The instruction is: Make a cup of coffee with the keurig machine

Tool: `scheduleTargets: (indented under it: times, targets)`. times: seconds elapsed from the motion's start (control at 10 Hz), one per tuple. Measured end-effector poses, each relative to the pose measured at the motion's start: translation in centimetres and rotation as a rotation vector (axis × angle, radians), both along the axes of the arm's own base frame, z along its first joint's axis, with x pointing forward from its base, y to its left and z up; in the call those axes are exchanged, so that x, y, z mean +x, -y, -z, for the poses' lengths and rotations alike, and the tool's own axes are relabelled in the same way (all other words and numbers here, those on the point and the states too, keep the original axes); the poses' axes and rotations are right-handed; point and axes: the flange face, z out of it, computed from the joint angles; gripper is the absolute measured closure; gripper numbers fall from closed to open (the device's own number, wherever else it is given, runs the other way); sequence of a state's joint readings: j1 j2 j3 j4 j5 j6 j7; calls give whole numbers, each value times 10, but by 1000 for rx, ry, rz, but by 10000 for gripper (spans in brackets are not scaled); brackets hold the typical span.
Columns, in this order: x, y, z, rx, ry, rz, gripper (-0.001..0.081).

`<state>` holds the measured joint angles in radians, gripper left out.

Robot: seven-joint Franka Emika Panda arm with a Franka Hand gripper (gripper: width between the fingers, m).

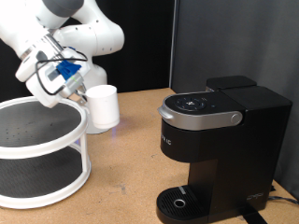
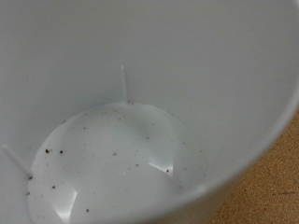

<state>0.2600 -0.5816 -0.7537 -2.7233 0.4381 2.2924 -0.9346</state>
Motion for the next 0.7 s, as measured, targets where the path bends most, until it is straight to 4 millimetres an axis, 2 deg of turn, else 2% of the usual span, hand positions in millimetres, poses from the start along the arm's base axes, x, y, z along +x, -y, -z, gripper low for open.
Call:
scheduleTargets:
  times: [0.3,0.5,0.7]
  targets:
    - [27,-24,9,-34,3,-1,740]
    - [24,-23,12,-15,-12,-10,740]
    - [20,-26,23,-12,-28,-29,740]
